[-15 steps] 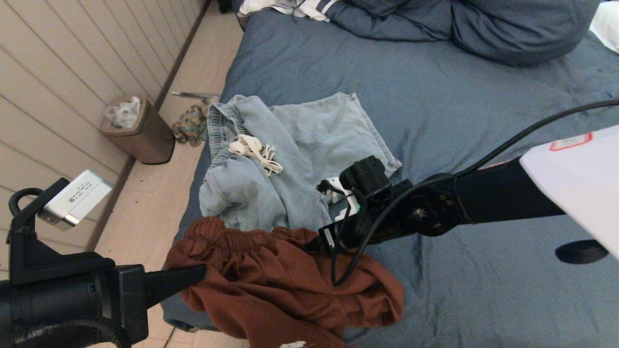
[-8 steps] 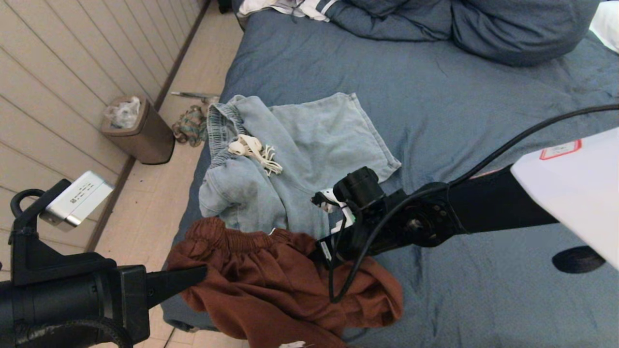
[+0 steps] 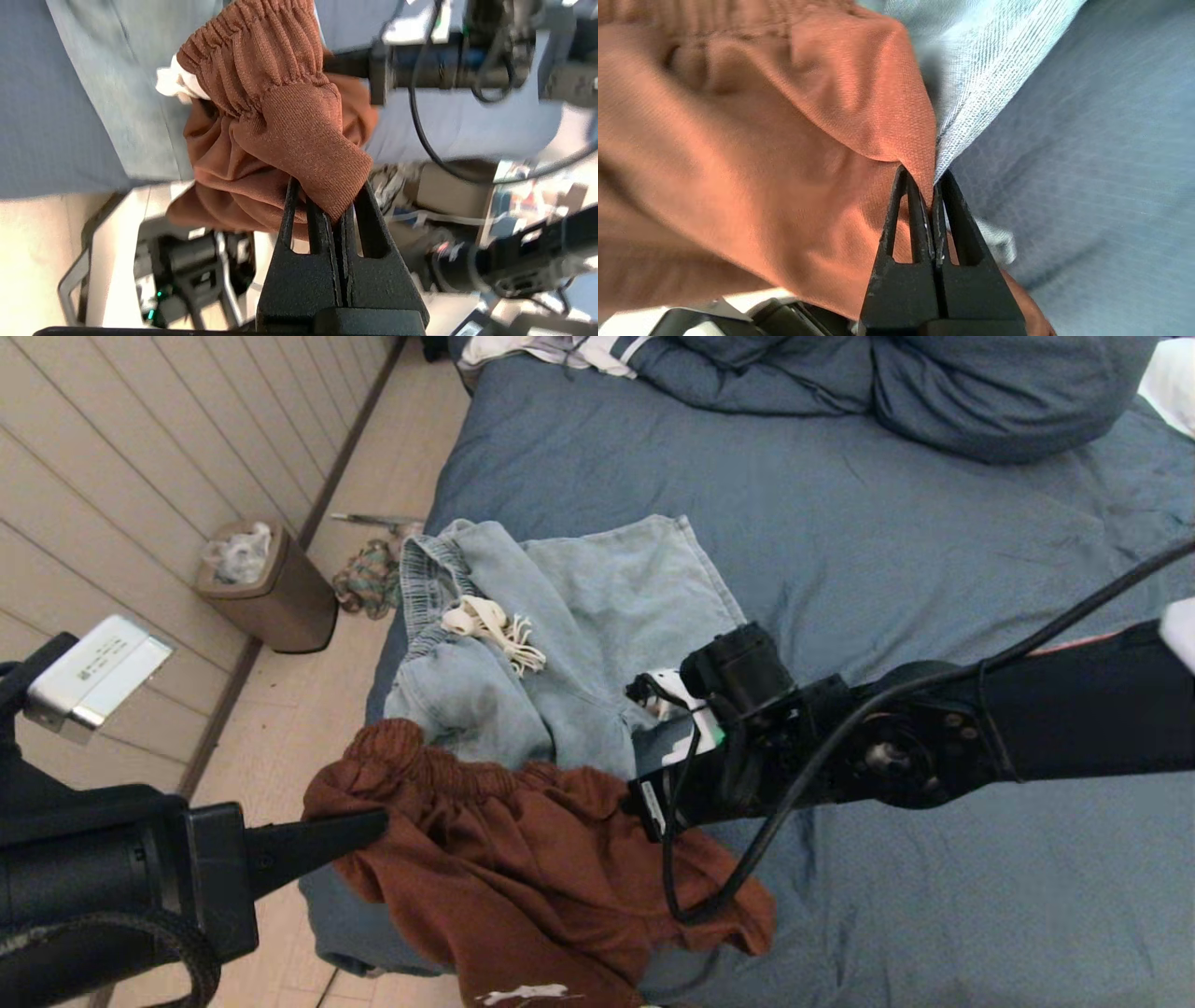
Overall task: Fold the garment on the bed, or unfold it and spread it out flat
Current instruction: Unford the brown shorts
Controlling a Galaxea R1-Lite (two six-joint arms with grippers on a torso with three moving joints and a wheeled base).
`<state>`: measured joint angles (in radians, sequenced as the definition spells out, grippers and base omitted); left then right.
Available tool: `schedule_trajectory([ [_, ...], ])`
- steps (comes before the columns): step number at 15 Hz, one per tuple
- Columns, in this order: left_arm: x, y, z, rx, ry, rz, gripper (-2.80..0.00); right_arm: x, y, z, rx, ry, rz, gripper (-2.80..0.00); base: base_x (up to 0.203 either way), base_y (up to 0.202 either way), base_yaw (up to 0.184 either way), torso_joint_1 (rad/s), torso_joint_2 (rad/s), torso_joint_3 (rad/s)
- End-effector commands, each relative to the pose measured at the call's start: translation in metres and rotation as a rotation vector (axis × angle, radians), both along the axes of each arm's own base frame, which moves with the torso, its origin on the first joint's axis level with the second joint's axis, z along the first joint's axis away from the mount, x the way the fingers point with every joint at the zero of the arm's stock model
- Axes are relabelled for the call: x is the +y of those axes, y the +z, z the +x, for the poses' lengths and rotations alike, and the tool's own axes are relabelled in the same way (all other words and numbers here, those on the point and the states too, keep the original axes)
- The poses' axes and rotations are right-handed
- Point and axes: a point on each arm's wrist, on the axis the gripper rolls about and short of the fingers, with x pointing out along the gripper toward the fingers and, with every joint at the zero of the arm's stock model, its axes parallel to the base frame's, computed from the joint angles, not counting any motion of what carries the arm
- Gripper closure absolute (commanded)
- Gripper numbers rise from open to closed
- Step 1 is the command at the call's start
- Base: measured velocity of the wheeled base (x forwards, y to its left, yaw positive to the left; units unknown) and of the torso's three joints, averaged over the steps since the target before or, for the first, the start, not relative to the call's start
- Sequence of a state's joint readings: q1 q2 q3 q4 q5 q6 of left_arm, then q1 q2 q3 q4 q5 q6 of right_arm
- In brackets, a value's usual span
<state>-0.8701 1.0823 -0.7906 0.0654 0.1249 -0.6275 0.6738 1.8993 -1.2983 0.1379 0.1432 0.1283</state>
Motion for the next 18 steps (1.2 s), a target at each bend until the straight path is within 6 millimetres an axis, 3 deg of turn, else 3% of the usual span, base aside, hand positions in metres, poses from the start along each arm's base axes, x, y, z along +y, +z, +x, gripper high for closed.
schedule_trajectory([
  [1,0.002,0.012,0.001,-0.027,0.014,-0.033,0.0,-0.012,0.03,-0.012,-0.065,-0.005,0.051,0.0,0.0,0.0,0.0,0.0,0.0,0.0],
  [5,0.0,0.015,0.002,-0.026,0.012,-0.031,0.0,-0.019,0.026,-0.017,-0.051,-0.014,0.038,0.0,0.0,0.0,0.0,0.0,0.0,0.0],
  [8,0.0,0.019,0.002,-0.031,0.012,-0.037,0.0,-0.022,0.034,-0.022,-0.07,-0.012,0.052,0.0,0.0,0.0,0.0,0.0,0.0,0.0],
  [11,0.001,0.017,0.001,-0.027,0.011,-0.033,0.0,-0.022,0.026,-0.025,-0.053,-0.011,0.032,0.0,0.0,0.0,0.0,0.0,0.0,0.0],
  [12,0.002,0.017,0.001,-0.028,0.012,-0.033,0.0,-0.021,0.026,-0.026,-0.056,-0.008,0.03,-2.8,0.0,0.0,0.0,0.0,0.0,0.0],
  [15,0.003,0.017,0.0,-0.029,0.012,-0.035,0.0,-0.024,0.022,-0.03,-0.046,0.002,0.009,-2.8,0.0,0.0,0.0,0.0,0.0,0.0],
  [18,0.004,0.016,-0.001,-0.027,0.011,-0.034,0.0,-0.034,0.007,-0.048,-0.014,0.036,-0.038,-2.8,0.0,0.0,0.0,0.0,0.0,0.0],
])
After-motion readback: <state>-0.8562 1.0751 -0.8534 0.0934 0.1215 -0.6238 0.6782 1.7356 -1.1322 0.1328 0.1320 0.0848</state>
